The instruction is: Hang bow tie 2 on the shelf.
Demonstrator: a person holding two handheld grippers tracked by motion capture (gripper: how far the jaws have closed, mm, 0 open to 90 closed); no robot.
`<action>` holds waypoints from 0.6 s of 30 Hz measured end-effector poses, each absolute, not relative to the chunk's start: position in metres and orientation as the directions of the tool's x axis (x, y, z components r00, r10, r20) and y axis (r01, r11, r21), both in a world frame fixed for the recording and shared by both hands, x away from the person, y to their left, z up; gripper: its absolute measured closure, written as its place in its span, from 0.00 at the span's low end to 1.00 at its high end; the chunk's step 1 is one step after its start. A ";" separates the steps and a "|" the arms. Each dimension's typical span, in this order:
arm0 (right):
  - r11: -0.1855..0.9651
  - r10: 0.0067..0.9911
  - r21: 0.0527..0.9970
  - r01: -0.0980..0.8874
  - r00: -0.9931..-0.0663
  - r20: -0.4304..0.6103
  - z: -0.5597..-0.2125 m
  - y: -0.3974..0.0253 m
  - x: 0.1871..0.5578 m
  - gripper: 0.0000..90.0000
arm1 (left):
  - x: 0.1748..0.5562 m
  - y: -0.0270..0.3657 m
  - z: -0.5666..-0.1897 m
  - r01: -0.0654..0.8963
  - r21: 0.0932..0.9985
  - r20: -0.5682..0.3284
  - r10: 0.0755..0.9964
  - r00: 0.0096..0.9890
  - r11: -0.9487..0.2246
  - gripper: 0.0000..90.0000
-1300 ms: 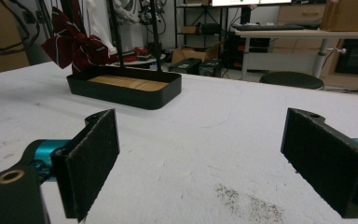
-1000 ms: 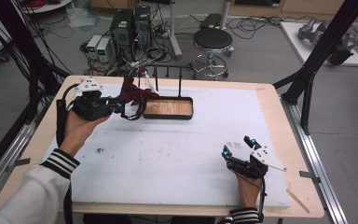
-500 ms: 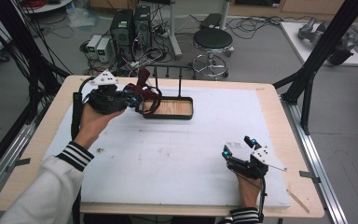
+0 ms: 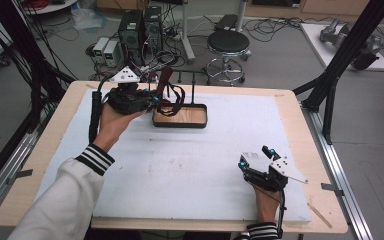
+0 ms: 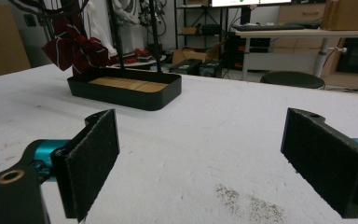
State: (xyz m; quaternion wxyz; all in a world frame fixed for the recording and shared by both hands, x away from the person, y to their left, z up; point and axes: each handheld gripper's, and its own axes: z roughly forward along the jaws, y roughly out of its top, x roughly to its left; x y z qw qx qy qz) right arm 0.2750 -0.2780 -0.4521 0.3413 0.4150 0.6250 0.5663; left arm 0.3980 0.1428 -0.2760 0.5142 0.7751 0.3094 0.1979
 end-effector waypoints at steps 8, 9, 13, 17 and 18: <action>0.012 0.905 0.991 0.132 -0.423 0.045 -0.452 -0.278 0.275 0.12 | 0.407 0.132 -0.278 0.282 0.928 -0.038 0.690 0.723 -0.245 0.85; 0.012 0.904 0.991 0.132 -0.425 0.045 -0.452 -0.278 0.275 0.12 | 0.408 0.131 -0.278 0.283 0.928 -0.040 0.690 0.722 -0.242 0.85; 0.010 0.904 0.991 0.135 -0.425 0.049 -0.452 -0.278 0.275 0.12 | 0.413 0.127 -0.280 0.289 0.930 -0.054 0.692 0.720 -0.228 0.85; 0.011 0.904 0.991 0.135 -0.426 0.048 -0.452 -0.278 0.275 0.12 | 0.418 0.123 -0.279 0.287 0.933 -0.059 0.695 0.717 -0.217 0.85; 0.009 0.904 0.990 0.137 -0.424 0.051 -0.452 -0.278 0.275 0.12 | 0.419 0.121 -0.279 0.288 0.936 -0.067 0.697 0.714 -0.205 0.85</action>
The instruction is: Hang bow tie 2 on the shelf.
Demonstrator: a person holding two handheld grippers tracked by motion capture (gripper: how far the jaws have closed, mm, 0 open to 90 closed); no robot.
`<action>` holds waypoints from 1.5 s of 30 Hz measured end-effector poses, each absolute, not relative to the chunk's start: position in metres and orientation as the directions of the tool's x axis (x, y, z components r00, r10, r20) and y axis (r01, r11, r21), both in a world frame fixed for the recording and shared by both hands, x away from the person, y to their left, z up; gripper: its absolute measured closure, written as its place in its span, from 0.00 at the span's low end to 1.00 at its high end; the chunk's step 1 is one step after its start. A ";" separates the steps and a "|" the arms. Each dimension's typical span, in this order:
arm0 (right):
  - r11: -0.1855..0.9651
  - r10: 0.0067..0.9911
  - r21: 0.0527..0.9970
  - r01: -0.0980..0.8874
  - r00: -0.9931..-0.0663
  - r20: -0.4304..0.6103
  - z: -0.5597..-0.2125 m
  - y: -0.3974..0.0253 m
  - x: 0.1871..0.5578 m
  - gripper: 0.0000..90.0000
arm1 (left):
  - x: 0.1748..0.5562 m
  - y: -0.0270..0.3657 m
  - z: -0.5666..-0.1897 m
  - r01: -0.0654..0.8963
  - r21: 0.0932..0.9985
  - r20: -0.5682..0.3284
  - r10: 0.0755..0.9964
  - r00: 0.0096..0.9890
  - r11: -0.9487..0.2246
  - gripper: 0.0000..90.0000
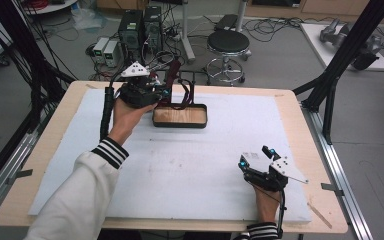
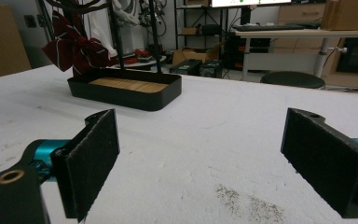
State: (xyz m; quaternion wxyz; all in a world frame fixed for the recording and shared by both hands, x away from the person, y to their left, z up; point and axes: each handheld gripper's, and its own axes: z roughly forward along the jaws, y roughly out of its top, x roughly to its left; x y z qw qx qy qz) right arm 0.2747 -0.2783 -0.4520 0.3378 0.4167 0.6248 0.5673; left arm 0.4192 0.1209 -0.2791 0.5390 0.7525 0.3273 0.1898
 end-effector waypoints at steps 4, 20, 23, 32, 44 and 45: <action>0.008 0.904 0.990 0.138 -0.423 0.052 -0.452 -0.278 0.275 0.12 | 0.425 0.116 -0.281 0.297 0.935 -0.077 0.703 0.707 -0.196 0.85; 0.001 0.904 0.990 0.140 -0.423 0.058 -0.452 -0.279 0.275 0.12 | 0.443 0.106 -0.295 0.331 0.928 -0.105 0.734 0.671 -0.170 0.85; 0.004 0.904 0.990 0.139 -0.424 0.056 -0.452 -0.279 0.275 0.12 | 0.444 0.103 -0.298 0.328 0.929 -0.097 0.744 0.661 -0.170 0.85; 0.006 0.904 0.990 0.140 -0.425 0.055 -0.452 -0.279 0.275 0.12 | 0.444 0.098 -0.307 0.326 0.933 -0.088 0.780 0.619 -0.153 0.85; 0.004 0.903 0.991 0.133 -0.426 0.053 -0.452 -0.279 0.276 0.12 | 0.448 0.093 -0.317 0.334 0.932 -0.084 0.812 0.577 -0.141 0.85; 0.004 0.903 0.991 0.133 -0.426 0.054 -0.452 -0.279 0.276 0.12 | 0.449 0.093 -0.318 0.335 0.931 -0.081 0.815 0.574 -0.143 0.85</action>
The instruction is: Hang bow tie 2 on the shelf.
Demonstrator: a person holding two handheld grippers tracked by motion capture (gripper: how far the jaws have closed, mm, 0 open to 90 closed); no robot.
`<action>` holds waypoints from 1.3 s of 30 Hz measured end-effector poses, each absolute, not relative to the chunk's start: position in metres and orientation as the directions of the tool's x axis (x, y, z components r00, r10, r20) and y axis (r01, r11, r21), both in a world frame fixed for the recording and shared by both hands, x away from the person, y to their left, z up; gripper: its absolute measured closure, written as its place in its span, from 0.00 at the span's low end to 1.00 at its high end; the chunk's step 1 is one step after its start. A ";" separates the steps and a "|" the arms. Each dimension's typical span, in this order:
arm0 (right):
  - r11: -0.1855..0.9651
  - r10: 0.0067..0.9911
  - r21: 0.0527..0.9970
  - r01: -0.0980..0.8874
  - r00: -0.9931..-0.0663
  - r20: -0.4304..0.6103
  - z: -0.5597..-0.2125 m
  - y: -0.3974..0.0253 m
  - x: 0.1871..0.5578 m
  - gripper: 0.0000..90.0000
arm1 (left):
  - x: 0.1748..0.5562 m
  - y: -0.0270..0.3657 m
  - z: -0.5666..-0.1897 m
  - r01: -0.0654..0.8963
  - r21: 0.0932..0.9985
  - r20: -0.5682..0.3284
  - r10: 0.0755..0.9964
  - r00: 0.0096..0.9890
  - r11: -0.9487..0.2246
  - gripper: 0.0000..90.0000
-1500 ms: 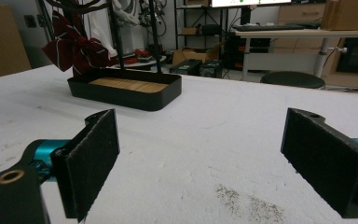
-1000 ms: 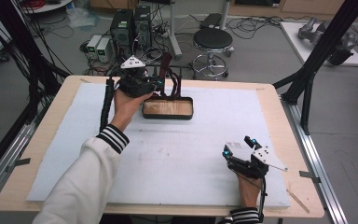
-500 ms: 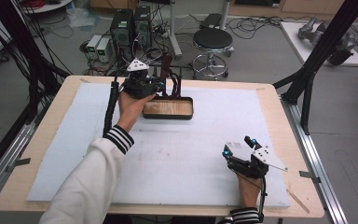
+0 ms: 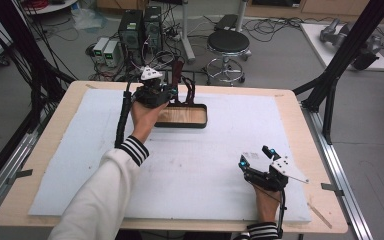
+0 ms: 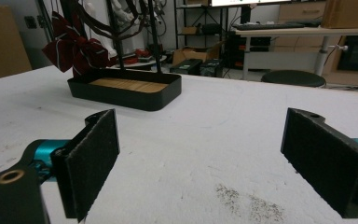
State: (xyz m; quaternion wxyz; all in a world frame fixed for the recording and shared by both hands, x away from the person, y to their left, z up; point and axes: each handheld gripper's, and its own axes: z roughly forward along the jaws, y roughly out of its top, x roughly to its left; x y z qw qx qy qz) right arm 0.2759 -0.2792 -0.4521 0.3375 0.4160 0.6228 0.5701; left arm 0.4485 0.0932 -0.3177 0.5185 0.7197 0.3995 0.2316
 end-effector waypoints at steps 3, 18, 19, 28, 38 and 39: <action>0.004 0.903 0.991 0.133 -0.426 0.054 -0.452 -0.279 0.276 0.12 | 0.450 0.093 -0.321 0.341 0.930 -0.084 0.821 0.565 -0.139 0.85; 0.007 0.904 0.990 0.141 -0.425 0.054 -0.452 -0.279 0.275 0.12 | 0.455 0.096 -0.336 0.359 0.921 -0.069 0.844 0.532 -0.151 0.85; 0.009 0.904 0.990 0.138 -0.425 0.051 -0.452 -0.279 0.275 0.12 | 0.455 0.097 -0.337 0.361 0.920 -0.067 0.844 0.532 -0.155 0.85; 0.009 0.904 0.990 0.141 -0.425 0.052 -0.452 -0.279 0.275 0.12 | 0.457 0.101 -0.349 0.379 0.907 -0.051 0.844 0.534 -0.185 0.85; 0.009 0.904 0.990 0.140 -0.425 0.052 -0.452 -0.278 0.275 0.12 | 0.460 0.107 -0.359 0.416 0.886 -0.050 0.850 0.525 -0.205 0.85; 0.011 0.903 0.990 0.137 -0.426 0.049 -0.452 -0.279 0.275 0.12 | 0.461 0.108 -0.359 0.419 0.886 -0.056 0.851 0.523 -0.199 0.85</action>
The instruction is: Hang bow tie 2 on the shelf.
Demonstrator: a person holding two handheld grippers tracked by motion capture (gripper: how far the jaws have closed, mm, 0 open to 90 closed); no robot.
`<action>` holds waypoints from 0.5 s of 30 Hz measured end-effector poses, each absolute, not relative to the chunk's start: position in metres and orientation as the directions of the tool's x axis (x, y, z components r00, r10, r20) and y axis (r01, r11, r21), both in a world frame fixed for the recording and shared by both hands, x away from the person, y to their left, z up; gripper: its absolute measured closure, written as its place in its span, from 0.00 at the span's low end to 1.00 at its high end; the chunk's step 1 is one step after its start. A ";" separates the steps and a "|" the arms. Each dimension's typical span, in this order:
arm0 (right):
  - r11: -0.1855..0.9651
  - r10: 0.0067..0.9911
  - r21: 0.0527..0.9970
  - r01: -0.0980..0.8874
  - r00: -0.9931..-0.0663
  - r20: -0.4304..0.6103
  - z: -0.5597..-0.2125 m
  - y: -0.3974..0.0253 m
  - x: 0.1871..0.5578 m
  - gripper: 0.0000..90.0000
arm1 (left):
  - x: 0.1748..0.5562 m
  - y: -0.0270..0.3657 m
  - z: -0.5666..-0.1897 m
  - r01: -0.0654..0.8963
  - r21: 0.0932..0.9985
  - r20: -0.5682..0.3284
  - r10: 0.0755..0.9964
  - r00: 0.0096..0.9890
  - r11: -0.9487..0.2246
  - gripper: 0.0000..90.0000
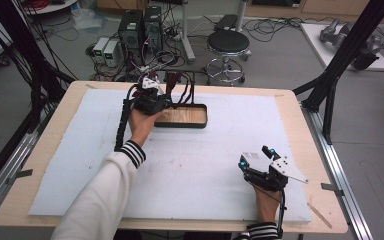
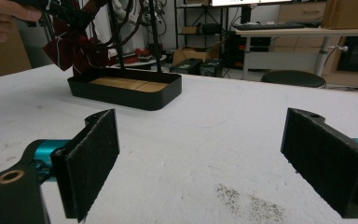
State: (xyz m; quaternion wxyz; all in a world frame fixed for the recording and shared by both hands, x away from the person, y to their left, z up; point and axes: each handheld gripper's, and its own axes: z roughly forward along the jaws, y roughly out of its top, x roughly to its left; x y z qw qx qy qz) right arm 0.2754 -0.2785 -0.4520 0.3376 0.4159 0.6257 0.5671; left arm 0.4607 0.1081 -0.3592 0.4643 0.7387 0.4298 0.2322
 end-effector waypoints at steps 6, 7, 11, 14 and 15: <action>0.010 0.904 0.990 0.138 -0.425 0.050 -0.452 -0.278 0.275 0.12 | 0.461 0.111 -0.359 0.421 0.885 -0.061 0.849 0.525 -0.197 0.85; 0.012 0.904 0.990 0.138 -0.425 0.048 -0.452 -0.278 0.275 0.12 | 0.461 0.112 -0.359 0.421 0.885 -0.060 0.849 0.524 -0.198 0.85; 0.014 0.904 0.991 0.136 -0.425 0.046 -0.452 -0.278 0.275 0.12 | 0.461 0.113 -0.359 0.424 0.884 -0.060 0.851 0.522 -0.198 0.84; 0.014 0.904 0.991 0.136 -0.425 0.045 -0.452 -0.278 0.275 0.12 | 0.460 0.115 -0.359 0.424 0.882 -0.052 0.852 0.521 -0.206 0.81; 0.014 0.904 0.991 0.135 -0.426 0.045 -0.452 -0.278 0.275 0.12 | 0.460 0.116 -0.359 0.424 0.882 -0.050 0.854 0.518 -0.205 0.79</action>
